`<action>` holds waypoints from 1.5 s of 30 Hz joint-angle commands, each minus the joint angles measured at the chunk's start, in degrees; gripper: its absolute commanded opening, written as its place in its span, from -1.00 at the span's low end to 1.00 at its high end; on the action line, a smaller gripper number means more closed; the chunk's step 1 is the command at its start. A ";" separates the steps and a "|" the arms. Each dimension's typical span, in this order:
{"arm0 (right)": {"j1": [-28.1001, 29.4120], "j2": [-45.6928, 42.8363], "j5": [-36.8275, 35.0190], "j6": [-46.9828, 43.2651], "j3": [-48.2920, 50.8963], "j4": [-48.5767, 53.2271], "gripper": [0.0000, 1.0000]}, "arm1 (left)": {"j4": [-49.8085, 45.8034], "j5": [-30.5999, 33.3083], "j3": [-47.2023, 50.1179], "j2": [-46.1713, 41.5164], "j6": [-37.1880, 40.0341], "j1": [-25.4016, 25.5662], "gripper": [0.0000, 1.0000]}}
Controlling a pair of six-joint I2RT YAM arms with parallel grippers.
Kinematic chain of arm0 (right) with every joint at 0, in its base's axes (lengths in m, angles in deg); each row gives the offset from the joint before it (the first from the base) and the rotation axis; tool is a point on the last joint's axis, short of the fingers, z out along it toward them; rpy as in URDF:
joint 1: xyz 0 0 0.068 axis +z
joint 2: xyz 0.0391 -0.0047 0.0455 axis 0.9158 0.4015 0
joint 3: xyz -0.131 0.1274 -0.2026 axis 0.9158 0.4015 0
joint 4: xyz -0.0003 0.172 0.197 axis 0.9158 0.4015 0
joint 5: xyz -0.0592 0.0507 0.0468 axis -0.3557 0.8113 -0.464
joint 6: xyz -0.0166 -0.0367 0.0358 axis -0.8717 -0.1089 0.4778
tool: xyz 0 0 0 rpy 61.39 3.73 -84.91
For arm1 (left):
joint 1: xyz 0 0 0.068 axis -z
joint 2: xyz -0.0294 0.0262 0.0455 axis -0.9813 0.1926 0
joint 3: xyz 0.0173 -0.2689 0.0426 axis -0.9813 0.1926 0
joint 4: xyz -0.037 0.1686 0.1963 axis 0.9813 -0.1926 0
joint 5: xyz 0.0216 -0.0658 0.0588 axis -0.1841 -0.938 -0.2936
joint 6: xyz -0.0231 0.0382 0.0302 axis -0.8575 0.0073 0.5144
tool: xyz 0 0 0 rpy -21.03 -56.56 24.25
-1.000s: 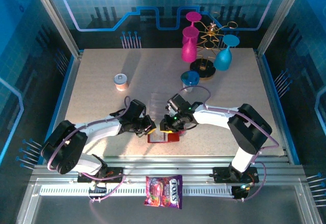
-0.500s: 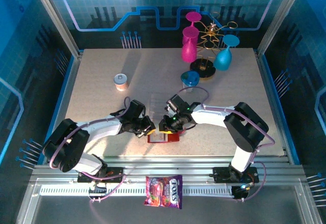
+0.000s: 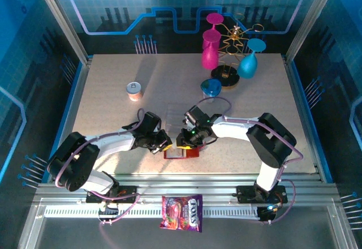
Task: Take the credit cards out of the card holder
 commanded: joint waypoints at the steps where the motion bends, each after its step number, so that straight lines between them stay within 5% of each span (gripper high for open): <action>1: 0.63 0.98 0.15 -0.23 -1.85 1.28 -0.39 | -0.28 -1.24 0.49 -0.36 0.50 -0.56 -0.76; 10: 0.59 -1.20 -3.58 -1.90 -2.86 6.56 -0.36 | -1.24 -1.16 0.24 -1.21 0.85 -0.81 -0.76; 25: 0.47 -0.58 0.03 -0.27 -1.96 0.98 -0.47 | -1.41 -1.23 -0.19 -1.24 0.67 -0.82 -0.78; 40: 0.34 0.16 -1.50 -0.75 -0.90 2.27 -0.35 | -1.51 -1.30 0.25 -1.24 0.65 -0.81 -0.77; 45: 0.34 -0.37 -0.99 -0.82 -0.83 1.28 -0.51 | -1.42 -1.23 0.25 -1.24 0.67 -0.87 -0.77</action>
